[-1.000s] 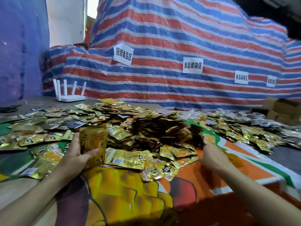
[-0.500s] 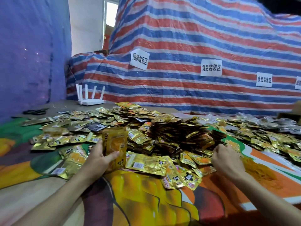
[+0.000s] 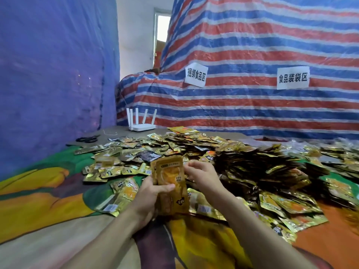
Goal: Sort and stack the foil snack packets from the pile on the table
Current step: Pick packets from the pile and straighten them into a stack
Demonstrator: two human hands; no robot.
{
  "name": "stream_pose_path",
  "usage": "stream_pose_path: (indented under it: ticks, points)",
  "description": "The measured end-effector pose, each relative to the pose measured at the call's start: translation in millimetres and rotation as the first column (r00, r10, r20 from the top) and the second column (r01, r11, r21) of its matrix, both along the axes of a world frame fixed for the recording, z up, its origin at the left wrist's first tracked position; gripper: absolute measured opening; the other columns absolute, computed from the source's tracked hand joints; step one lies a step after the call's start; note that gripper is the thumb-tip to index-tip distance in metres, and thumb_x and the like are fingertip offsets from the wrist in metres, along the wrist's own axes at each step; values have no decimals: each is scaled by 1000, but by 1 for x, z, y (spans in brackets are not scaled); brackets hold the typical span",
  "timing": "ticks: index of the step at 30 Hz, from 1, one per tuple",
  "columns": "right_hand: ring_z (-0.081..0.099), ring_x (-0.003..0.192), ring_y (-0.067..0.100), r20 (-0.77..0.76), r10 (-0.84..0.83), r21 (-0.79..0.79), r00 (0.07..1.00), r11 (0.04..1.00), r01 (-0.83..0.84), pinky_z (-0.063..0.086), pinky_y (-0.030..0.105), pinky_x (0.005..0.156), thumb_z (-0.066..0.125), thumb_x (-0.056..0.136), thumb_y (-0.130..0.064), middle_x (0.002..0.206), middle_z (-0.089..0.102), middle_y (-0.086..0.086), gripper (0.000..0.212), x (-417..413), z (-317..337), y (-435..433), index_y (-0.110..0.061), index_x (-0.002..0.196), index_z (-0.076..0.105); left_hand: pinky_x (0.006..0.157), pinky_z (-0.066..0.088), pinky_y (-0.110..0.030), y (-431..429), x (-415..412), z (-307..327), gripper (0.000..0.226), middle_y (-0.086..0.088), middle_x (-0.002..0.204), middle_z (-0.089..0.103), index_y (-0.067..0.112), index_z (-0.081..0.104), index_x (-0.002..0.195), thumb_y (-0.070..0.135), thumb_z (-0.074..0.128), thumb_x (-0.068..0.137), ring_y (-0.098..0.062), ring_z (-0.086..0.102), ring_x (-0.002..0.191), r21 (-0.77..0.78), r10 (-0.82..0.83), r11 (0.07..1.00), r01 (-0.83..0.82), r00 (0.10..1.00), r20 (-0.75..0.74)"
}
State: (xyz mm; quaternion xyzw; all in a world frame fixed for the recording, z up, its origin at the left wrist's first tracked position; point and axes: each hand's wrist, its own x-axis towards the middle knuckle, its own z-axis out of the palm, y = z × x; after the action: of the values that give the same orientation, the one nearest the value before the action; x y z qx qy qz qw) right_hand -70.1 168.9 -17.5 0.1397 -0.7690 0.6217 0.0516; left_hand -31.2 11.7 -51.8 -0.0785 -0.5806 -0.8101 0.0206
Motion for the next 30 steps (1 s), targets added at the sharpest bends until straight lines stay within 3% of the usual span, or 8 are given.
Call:
stream_pose_path:
  ticks: [6, 9, 14, 18, 21, 23, 26, 30]
  points:
    - [69, 72, 16, 60, 54, -97, 997, 994, -48, 57, 28, 60, 63, 99, -17, 83, 71, 10, 21, -1, -15, 0, 0, 91, 72, 74, 61, -49, -2, 1, 4, 41, -31, 110, 69, -2, 66, 113, 2, 67, 72, -40, 71, 92, 53, -71, 996, 70, 997, 25]
    - [59, 75, 23, 172, 208, -211, 963, 963, -170, 49, 26, 63, 58, 100, -12, 85, 59, 13, 17, -2, -15, 6, -2, 90, 68, 71, 62, -48, -5, 4, 6, 29, -26, 102, 73, 3, 76, 101, 3, 64, 74, -37, 73, 89, 117, -150, 982, 149, 989, 4]
    - [55, 74, 20, 202, 596, -605, 777, 700, -380, 36, 31, 73, 50, 80, -8, 81, 61, 9, 12, 5, -3, 22, -9, 71, 58, 62, 60, -46, -15, 3, 4, 29, -12, 78, 74, 11, 81, 80, 4, 53, 77, -28, 74, 71, 302, -277, 913, 275, 960, -38]
    - [61, 73, 26, 56, 666, -762, 744, 510, -399, 49, 37, 87, 63, 63, -11, 67, 54, 5, 9, 9, -1, 27, -12, 61, 54, 59, 60, -43, -12, 3, 4, 27, -13, 77, 72, 6, 79, 84, 2, 55, 72, -27, 73, 67, 269, -275, 925, 268, 961, -14]
    - [59, 61, 17, -18, 696, -823, 718, 397, -405, 58, 40, 82, 54, 77, -1, 69, 59, 1, 15, 6, -4, 31, -7, 78, 68, 60, 61, -42, -9, 4, 5, 30, -15, 82, 73, 5, 79, 89, 1, 57, 70, -29, 73, 70, 232, -292, 930, 284, 956, -3]
    - [61, 58, 10, 6, 690, -776, 724, 459, -432, 60, 33, 73, 54, 84, 1, 89, 72, 1, 32, 4, -6, 30, -7, 101, 80, 60, 60, -40, -7, 4, 4, 31, -15, 83, 73, 6, 80, 90, 1, 58, 69, -28, 73, 70, 206, -292, 936, 286, 956, 1]
    - [71, 68, 13, 53, 597, -673, 801, 614, -413, 59, 23, 63, 58, 84, 6, 110, 75, 7, 40, 2, -7, 25, -14, 113, 77, 63, 62, -41, -3, 6, 4, 30, -17, 91, 75, 6, 80, 92, 1, 61, 70, -30, 75, 76, 168, -243, 957, 236, 970, 19]
    - [73, 102, 32, 27, 423, -514, 906, 783, -351, 63, 33, 70, 71, 79, 4, 125, 71, 8, 51, -1, -10, 26, -20, 123, 67, 64, 62, -48, -5, 0, 7, 25, -22, 94, 74, 1, 75, 99, 0, 59, 80, -35, 74, 80, 172, -1, 985, -10, 998, 62]
